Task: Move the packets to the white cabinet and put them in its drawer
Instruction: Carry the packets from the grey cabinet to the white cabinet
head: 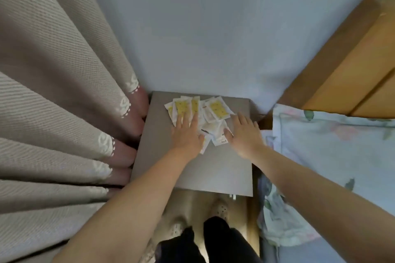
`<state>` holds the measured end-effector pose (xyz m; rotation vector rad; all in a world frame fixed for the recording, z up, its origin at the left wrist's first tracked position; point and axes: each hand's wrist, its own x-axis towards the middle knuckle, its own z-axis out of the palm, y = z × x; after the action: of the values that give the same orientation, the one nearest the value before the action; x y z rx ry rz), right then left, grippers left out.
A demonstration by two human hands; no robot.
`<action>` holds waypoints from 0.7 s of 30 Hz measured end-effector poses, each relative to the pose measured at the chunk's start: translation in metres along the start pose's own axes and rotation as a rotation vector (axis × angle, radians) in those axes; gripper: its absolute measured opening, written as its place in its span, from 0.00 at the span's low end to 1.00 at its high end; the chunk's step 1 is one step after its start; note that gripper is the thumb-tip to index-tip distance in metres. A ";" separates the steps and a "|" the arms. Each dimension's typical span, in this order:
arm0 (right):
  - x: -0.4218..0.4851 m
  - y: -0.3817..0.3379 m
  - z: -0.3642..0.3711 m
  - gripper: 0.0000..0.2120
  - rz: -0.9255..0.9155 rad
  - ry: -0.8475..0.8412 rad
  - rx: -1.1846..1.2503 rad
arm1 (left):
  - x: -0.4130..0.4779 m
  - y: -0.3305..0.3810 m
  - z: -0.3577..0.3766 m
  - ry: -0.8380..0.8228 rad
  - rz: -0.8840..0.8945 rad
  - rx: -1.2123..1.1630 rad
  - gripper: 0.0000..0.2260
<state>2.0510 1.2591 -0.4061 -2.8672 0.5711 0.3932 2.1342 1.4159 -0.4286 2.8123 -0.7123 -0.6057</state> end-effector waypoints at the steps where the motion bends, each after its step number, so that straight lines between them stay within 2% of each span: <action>1: 0.014 0.001 0.012 0.29 0.000 -0.033 0.008 | 0.014 -0.007 0.009 -0.029 -0.033 -0.011 0.31; 6: 0.068 0.000 0.081 0.29 0.016 -0.196 0.009 | 0.063 -0.048 0.067 -0.159 -0.065 -0.028 0.31; 11: 0.118 -0.010 0.121 0.30 -0.018 -0.235 0.013 | 0.117 -0.072 0.090 -0.068 -0.131 -0.102 0.30; 13: 0.143 -0.014 0.130 0.30 -0.040 -0.189 0.011 | 0.142 -0.077 0.094 0.010 -0.233 -0.289 0.33; 16: 0.186 -0.017 0.138 0.31 0.024 -0.132 0.054 | 0.178 -0.083 0.094 0.139 -0.518 -0.720 0.38; 17: 0.196 -0.017 0.142 0.32 0.058 -0.138 0.080 | 0.188 -0.086 0.095 0.150 -0.599 -0.781 0.39; 21: 0.211 -0.014 0.158 0.31 0.087 -0.160 0.075 | 0.217 -0.093 0.097 0.136 -0.684 -0.679 0.41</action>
<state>2.2095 1.2362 -0.6154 -2.7148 0.6673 0.5949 2.3059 1.3836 -0.6151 2.3430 0.4462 -0.5886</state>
